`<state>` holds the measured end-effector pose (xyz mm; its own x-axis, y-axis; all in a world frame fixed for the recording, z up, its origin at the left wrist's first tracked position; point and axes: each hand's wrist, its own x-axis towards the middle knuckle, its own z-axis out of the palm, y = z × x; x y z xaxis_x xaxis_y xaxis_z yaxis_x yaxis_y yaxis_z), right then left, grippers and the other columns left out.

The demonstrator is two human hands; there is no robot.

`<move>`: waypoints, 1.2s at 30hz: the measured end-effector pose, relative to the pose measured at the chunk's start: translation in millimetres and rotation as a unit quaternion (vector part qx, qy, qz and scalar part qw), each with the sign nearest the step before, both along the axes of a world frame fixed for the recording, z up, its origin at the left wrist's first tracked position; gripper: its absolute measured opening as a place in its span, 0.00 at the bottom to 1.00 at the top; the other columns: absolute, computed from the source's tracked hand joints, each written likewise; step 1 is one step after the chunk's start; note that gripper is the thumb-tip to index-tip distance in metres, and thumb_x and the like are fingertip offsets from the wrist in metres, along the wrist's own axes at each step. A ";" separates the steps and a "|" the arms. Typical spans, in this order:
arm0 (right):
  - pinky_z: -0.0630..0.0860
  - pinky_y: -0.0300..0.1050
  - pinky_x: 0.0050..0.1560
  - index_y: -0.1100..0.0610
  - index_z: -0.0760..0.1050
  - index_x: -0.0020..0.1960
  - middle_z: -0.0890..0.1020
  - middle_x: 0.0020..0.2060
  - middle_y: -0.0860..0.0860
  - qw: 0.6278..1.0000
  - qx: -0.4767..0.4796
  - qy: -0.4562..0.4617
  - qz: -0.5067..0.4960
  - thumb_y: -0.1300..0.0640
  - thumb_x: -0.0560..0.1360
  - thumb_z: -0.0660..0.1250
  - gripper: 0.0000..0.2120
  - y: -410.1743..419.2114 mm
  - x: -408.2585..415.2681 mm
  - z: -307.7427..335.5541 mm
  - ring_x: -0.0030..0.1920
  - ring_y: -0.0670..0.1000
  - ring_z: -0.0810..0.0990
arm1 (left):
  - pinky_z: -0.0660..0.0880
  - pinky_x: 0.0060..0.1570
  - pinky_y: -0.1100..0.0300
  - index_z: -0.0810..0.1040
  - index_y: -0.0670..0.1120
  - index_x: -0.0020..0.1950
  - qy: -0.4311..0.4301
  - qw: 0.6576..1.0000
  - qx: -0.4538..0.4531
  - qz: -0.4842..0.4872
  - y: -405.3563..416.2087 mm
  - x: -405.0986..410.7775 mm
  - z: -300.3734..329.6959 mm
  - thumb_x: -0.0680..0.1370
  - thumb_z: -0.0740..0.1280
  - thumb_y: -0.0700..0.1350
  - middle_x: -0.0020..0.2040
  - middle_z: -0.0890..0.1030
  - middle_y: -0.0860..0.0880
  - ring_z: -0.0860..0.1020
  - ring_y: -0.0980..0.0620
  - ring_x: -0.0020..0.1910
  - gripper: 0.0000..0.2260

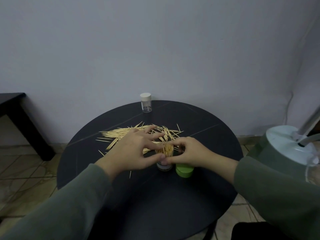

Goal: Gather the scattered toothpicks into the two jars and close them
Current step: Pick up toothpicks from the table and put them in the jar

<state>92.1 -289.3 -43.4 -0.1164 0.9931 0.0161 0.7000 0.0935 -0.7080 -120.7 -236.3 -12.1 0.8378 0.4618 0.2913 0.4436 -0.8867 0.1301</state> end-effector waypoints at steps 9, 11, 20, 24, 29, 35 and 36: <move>0.65 0.37 0.40 0.39 0.78 0.56 0.78 0.38 0.42 0.999 0.022 -0.026 0.018 0.32 0.61 0.70 0.25 2.1 2.8 1.9 0.36 0.39 0.71 | 0.64 0.65 0.52 0.71 0.56 0.71 -0.003 0.999 0.019 -0.031 -3.2 8.1 -9.7 0.77 0.56 0.63 0.73 0.68 0.56 0.58 0.53 0.76 0.25; 0.67 0.38 0.42 0.38 0.78 0.56 0.78 0.39 0.41 0.999 0.018 -0.025 0.021 0.29 0.59 0.69 0.28 4.2 3.0 1.2 0.38 0.39 0.72 | 0.62 0.66 0.53 0.70 0.57 0.71 0.008 0.999 0.015 -0.034 -3.9 8.2 -8.9 0.77 0.55 0.64 0.74 0.66 0.56 0.56 0.54 0.77 0.25; 0.67 0.54 0.68 0.38 0.68 0.69 0.73 0.62 0.40 0.988 -0.004 -0.146 0.043 0.48 0.74 0.70 0.25 9.9 26.0 15.0 0.59 0.41 0.69 | 0.70 0.63 0.53 0.76 0.55 0.67 -0.132 0.975 -0.051 0.173 14.9 7.1 -14.9 0.80 0.63 0.51 0.62 0.79 0.55 0.72 0.54 0.63 0.15; 0.60 0.58 0.70 0.43 0.66 0.72 0.70 0.69 0.47 0.933 -0.002 -0.357 -0.056 0.37 0.73 0.66 0.30 16.8 29.3 12.6 0.68 0.50 0.68 | 0.68 0.65 0.53 0.71 0.56 0.71 0.067 0.965 -0.044 0.250 24.4 3.0 -27.6 0.77 0.63 0.62 0.67 0.74 0.54 0.68 0.51 0.65 0.23; 0.61 0.57 0.69 0.45 0.65 0.73 0.69 0.70 0.47 0.933 -0.001 -0.353 -0.074 0.36 0.74 0.64 0.30 23.1 28.3 5.2 0.69 0.51 0.67 | 0.70 0.62 0.52 0.69 0.54 0.72 0.117 0.964 0.003 0.237 27.1 16.7 -38.7 0.81 0.59 0.57 0.69 0.71 0.54 0.68 0.50 0.64 0.20; 0.60 0.55 0.66 0.44 0.67 0.72 0.70 0.70 0.43 0.933 0.066 -0.352 -0.013 0.43 0.79 0.60 0.22 32.8 11.7 -3.2 0.67 0.50 0.67 | 0.69 0.52 0.56 0.73 0.55 0.68 0.103 0.972 0.034 0.210 25.3 27.6 -41.3 0.83 0.56 0.52 0.62 0.77 0.53 0.70 0.51 0.55 0.15; 0.60 0.55 0.65 0.44 0.68 0.71 0.71 0.69 0.43 0.929 0.073 -0.362 -0.008 0.43 0.80 0.59 0.21 34.7 8.7 -3.4 0.66 0.50 0.67 | 0.69 0.52 0.56 0.74 0.55 0.68 0.103 0.972 0.037 0.208 25.2 27.9 -41.2 0.83 0.56 0.51 0.61 0.77 0.53 0.70 0.51 0.55 0.15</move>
